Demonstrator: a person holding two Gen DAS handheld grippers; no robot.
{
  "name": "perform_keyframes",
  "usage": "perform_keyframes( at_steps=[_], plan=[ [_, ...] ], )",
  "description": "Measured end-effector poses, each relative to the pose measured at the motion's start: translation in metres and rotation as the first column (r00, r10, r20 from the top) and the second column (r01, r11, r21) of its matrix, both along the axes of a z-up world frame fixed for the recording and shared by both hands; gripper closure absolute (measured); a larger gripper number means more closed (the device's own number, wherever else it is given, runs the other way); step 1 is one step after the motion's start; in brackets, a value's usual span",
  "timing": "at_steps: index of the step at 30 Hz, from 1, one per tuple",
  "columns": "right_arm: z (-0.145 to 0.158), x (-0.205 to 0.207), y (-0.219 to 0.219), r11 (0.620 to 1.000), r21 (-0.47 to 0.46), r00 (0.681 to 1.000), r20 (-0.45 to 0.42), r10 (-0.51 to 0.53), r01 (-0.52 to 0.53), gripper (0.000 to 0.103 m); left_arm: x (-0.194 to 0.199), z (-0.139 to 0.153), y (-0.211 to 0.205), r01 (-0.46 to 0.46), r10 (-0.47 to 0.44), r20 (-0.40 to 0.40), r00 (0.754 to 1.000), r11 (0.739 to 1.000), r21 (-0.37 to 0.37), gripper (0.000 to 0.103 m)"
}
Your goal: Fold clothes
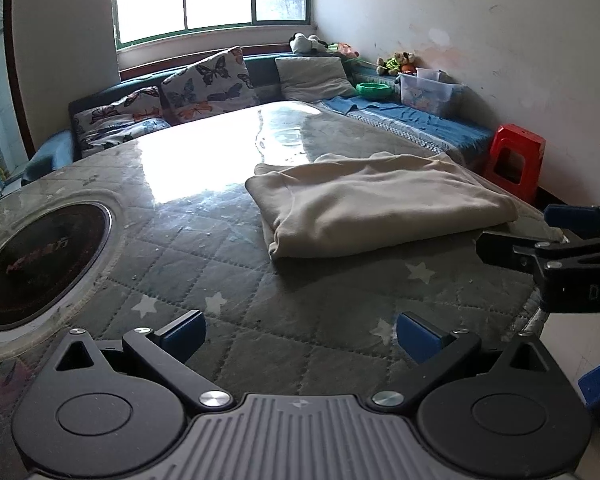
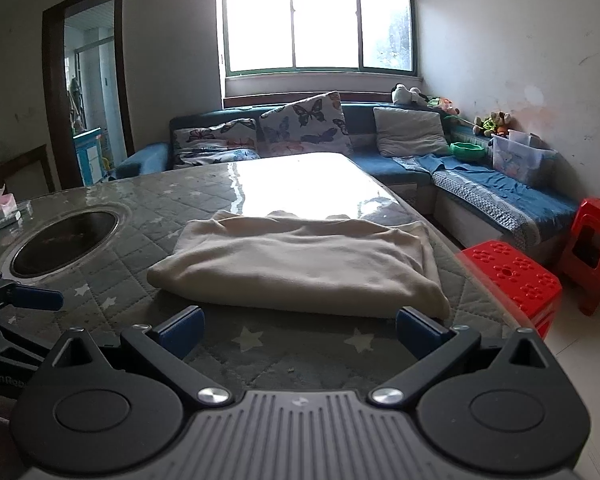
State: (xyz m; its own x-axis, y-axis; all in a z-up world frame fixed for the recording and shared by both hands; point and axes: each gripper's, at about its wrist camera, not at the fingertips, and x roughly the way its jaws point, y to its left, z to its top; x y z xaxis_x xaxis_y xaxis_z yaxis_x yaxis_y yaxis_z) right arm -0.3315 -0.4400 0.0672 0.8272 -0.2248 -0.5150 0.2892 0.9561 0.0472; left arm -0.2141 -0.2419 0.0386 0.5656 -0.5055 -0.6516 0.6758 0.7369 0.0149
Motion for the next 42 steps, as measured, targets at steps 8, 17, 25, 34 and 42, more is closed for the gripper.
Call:
perform_keyframes(
  at_steps=[8,17,25,34,42],
  plan=[
    [0.000,0.015,-0.008,1.000,0.010,1.000,-0.012,-0.004,0.004,0.000,0.013,-0.001,-0.008,-0.004,0.004,-0.014,1.000,1.000,0.018,0.000],
    [-0.004,0.033,-0.019,0.999,0.033,1.000,-0.027,0.011,-0.010,0.000,0.029,0.000,-0.017,-0.022,0.023,-0.024,0.999,0.999,0.041,0.000],
    [-0.007,0.041,-0.024,0.999,0.047,0.999,-0.041,0.012,-0.010,0.000,0.035,0.000,-0.026,-0.005,0.006,-0.030,1.000,0.999,0.054,0.000],
    [-0.011,0.055,-0.030,0.998,0.067,0.998,-0.056,0.014,-0.010,0.000,0.046,0.000,-0.030,-0.008,0.011,-0.047,0.999,0.998,0.061,0.000],
    [-0.013,0.063,-0.036,0.997,0.078,0.998,-0.064,0.014,-0.009,0.000,0.055,0.000,-0.034,-0.015,0.019,-0.055,0.998,0.998,0.068,0.000]
  ],
)
